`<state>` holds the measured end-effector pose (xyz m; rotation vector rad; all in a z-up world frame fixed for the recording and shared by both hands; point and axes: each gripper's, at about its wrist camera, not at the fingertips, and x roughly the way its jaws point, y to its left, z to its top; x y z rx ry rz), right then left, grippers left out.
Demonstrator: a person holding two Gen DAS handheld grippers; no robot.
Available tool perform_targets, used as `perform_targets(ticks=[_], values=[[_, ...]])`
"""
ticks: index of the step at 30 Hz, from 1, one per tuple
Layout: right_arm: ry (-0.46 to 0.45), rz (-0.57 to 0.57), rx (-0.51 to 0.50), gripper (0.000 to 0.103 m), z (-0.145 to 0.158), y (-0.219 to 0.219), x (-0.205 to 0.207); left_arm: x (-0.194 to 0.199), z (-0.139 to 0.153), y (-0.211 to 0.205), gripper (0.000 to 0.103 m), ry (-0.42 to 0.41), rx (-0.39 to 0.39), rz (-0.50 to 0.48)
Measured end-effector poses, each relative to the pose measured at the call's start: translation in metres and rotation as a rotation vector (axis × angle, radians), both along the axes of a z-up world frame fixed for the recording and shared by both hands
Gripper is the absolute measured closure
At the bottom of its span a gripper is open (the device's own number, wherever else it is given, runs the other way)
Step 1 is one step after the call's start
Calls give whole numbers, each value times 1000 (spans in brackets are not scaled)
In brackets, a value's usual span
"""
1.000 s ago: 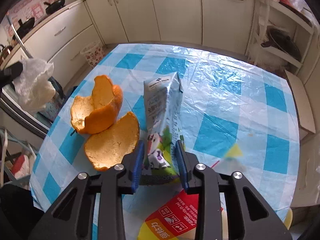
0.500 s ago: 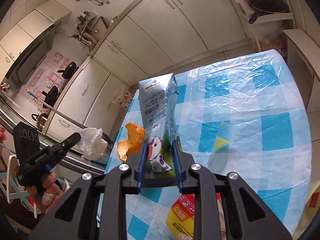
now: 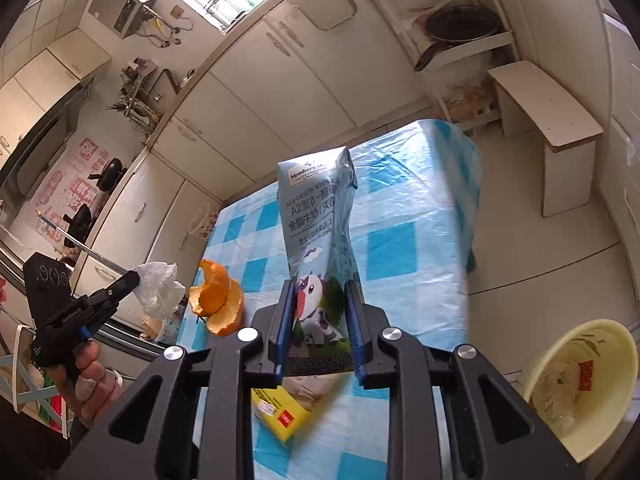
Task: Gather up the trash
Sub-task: 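Carry the bread crust and milk carton to the yellow basin and release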
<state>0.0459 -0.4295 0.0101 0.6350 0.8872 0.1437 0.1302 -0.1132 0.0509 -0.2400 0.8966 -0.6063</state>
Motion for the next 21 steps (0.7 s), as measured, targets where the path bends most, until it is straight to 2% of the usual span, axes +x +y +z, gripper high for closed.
perform_targets(ticks=[5,11,16,21], values=[[45,-83,-14,78,-11,-43,-35,-31,-2,-57,102,17,-2,-101],[88,-182,13,78,-23,-87,-75,-71,-23,-133,102,83,-2,-216],[94,-224,44,78,-25,-109,-93,-98,-44,-190,102,158,-22,-283],[74,-241,62,78,-23,-126,-106,-123,-62,-241,102,195,4,-339]])
